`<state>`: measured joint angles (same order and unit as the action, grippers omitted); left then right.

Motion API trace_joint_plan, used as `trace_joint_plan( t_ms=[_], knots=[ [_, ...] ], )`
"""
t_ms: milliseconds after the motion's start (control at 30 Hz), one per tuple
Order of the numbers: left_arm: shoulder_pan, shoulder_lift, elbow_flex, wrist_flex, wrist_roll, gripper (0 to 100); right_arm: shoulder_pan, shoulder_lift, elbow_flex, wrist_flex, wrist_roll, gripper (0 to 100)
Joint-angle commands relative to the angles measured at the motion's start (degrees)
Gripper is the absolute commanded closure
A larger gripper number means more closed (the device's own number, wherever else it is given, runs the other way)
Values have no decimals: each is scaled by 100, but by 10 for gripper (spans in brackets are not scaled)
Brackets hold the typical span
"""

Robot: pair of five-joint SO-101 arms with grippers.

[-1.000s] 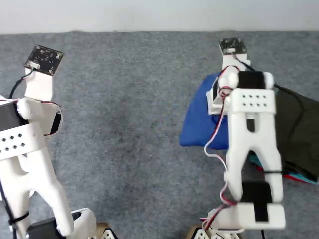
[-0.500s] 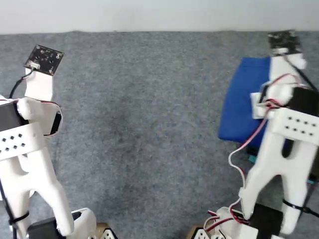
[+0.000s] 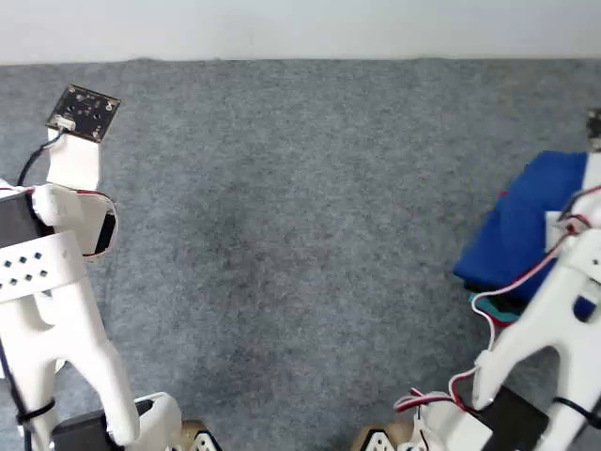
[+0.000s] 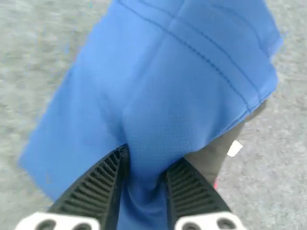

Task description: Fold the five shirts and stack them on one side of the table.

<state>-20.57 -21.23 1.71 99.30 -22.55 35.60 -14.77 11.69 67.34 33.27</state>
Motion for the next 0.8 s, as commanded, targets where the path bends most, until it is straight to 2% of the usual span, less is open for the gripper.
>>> trace_joint_plan(
  t_ms=[0,100,200,300,400,600,667,767],
  knots=[
    [-44,-202,-13,123,-35,986,365,-224,299,-769,255,990],
    [-44,-202,-13,123,-35,986,435,-224,527,-998,281,972],
    [-44,-202,-13,123,-35,986,444,-303,492,-840,229,850],
    [-44,-211,-13,123,-44,986,497,-514,18,-444,-299,753],
    [-44,-211,-22,123,-44,986,497,-752,-457,31,-774,710],
    [-44,-264,-48,123,-44,986,145,-1174,-695,989,-923,721],
    [-44,-431,-22,123,-44,986,40,-1349,-695,1279,-905,775],
    [-44,-703,-13,123,-44,986,-180,-1631,-695,1719,-897,923]
  ],
)
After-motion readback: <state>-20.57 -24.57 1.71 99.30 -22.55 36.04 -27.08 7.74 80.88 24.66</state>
